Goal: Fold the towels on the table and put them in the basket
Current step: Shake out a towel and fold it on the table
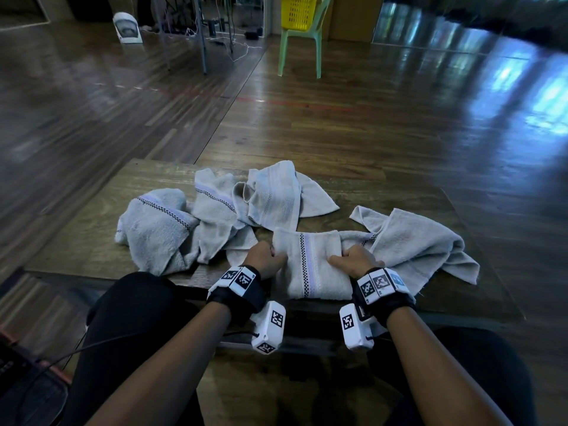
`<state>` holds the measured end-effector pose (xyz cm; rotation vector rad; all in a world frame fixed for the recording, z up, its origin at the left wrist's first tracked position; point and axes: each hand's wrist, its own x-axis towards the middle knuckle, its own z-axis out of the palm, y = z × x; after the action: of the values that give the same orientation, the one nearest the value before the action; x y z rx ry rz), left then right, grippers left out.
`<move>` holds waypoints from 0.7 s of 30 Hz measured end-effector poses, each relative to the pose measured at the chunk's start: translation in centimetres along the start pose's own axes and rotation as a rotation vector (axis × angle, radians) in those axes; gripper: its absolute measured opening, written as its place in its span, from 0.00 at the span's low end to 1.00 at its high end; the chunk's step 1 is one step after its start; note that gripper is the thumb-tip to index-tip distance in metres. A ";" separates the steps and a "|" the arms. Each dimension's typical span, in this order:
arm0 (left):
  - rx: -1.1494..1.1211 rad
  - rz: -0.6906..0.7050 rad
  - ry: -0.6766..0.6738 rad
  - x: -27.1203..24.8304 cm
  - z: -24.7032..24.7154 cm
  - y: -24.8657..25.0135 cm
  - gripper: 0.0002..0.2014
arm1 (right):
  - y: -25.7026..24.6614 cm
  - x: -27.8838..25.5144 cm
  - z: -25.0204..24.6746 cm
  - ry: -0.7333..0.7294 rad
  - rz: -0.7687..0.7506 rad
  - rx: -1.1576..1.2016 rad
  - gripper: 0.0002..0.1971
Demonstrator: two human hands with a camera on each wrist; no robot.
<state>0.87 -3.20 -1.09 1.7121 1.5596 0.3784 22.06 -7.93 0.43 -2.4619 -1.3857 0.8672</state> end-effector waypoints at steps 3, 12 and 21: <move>-0.131 -0.041 -0.003 -0.2 -0.1 0.3 0.18 | -0.1 -0.4 -0.1 -0.001 -0.008 0.040 0.18; -0.578 -0.223 -0.064 -0.6 -0.5 0.7 0.07 | 0.1 -1.5 -1.2 -0.080 -0.072 0.527 0.15; -0.617 -0.027 0.006 -4.9 -3.0 2.3 0.11 | -1.1 -6.8 -1.9 -0.101 -0.068 0.861 0.09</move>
<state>-0.48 -6.68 3.82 1.2067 1.2866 0.7610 19.69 -12.71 5.16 -1.7155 -0.8369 1.2479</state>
